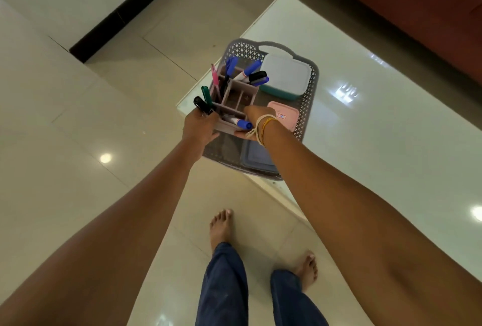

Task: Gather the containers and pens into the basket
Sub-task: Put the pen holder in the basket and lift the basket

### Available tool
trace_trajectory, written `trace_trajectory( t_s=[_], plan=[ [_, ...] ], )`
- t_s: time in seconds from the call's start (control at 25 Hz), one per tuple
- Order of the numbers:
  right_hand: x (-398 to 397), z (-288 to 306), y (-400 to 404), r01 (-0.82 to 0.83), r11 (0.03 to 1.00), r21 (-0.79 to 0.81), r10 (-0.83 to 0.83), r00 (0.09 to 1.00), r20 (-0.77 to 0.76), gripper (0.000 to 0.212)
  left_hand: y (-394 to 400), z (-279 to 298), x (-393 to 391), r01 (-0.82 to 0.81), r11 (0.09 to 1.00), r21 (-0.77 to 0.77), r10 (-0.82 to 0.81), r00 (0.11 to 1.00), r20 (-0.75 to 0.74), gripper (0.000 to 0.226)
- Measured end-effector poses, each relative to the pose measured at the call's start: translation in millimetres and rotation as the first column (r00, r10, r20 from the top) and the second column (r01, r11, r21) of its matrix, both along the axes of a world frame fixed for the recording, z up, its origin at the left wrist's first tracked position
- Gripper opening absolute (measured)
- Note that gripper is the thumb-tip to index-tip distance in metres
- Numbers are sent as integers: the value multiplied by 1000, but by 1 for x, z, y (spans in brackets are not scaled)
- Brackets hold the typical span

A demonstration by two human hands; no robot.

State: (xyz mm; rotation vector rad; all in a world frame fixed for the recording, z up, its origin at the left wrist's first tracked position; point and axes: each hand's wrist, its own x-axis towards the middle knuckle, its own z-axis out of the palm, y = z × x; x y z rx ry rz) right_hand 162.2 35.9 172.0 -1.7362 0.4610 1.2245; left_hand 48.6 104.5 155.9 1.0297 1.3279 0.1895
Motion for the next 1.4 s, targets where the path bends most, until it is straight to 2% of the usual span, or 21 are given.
trace_trajectory(
  t_s=[0.12, 0.24, 0.28, 0.36, 0.4, 0.44, 0.52, 0.6, 0.68, 0.72, 0.76, 0.84, 0.92, 1.0, 1.08, 1.2, 1.4],
  plan=[
    [2, -14, 9, 80, 996, -45, -81, 997, -18, 7, 15, -13, 4, 123, 991, -46, -124, 992, -7, 31],
    [3, -21, 13, 36, 994, -99, -32, 998, 45, 9, 23, -17, 4, 263, 965, 11, -262, 963, -60, 29],
    [2, -22, 14, 24, 992, -124, -14, 997, 79, 10, 26, -16, 3, 352, 932, 91, -336, 929, -153, 29],
    [2, -23, 13, -6, 984, -178, 31, 990, 140, 11, 31, -9, -2, 564, 778, 276, -442, 805, -396, 28],
    [1, -22, 10, -38, 978, -207, 76, 981, 177, 10, 32, -4, -5, 614, 711, 343, -438, 768, -467, 27],
    [0, -20, 6, -68, 969, -238, 124, 966, 228, 12, 33, -1, -9, 621, 681, 389, -423, 767, -483, 26],
    [0, -21, -10, -84, 939, -334, 223, 888, 403, 23, 35, -3, -19, 577, 685, 445, -385, 805, -452, 31],
    [0, -19, -31, -23, 871, -491, 355, 721, 595, 28, 32, -10, -31, 556, 711, 430, -372, 817, -441, 45],
    [0, -21, -55, 73, 816, -573, 442, 560, 700, 29, 24, -21, -40, 625, 716, 312, -433, 748, -503, 60],
    [-3, -24, -67, 109, 794, -598, 464, 527, 712, 31, 19, -26, -44, 665, 709, 236, -484, 701, -524, 63],
    [-6, -31, -79, 144, 771, -621, 462, 544, 700, 35, 13, -31, -48, 666, 724, 179, -512, 693, -507, 61],
    [-14, -42, -102, 177, 793, -583, 309, 707, 636, 39, 1, -39, -55, 500, 863, 71, -445, 820, -360, 55],
    [-27, -53, -123, 99, 859, -502, 212, 825, 524, 36, -7, -48, -64, 348, 937, -12, -341, 911, -233, 55],
    [-36, -56, -142, -25, 869, -495, 296, 827, 478, 32, -17, -54, -68, 269, 962, -45, -272, 951, -149, 51],
    [-42, -59, -152, -66, 868, -492, 335, 809, 483, 28, -21, -60, -65, 164, 984, -63, -170, 978, -117, 45],
    [-51, -62, -162, -24, 884, -466, 284, 820, 497, 25, -37, -62, -66, 47, 994, -103, -57, 995, -87, 34],
    [-106, -67, -182, 104, 849, -518, 225, 816, 533, 22, -59, -64, -111, 82, 975, -206, -92, 995, -38, 35]
  ],
)
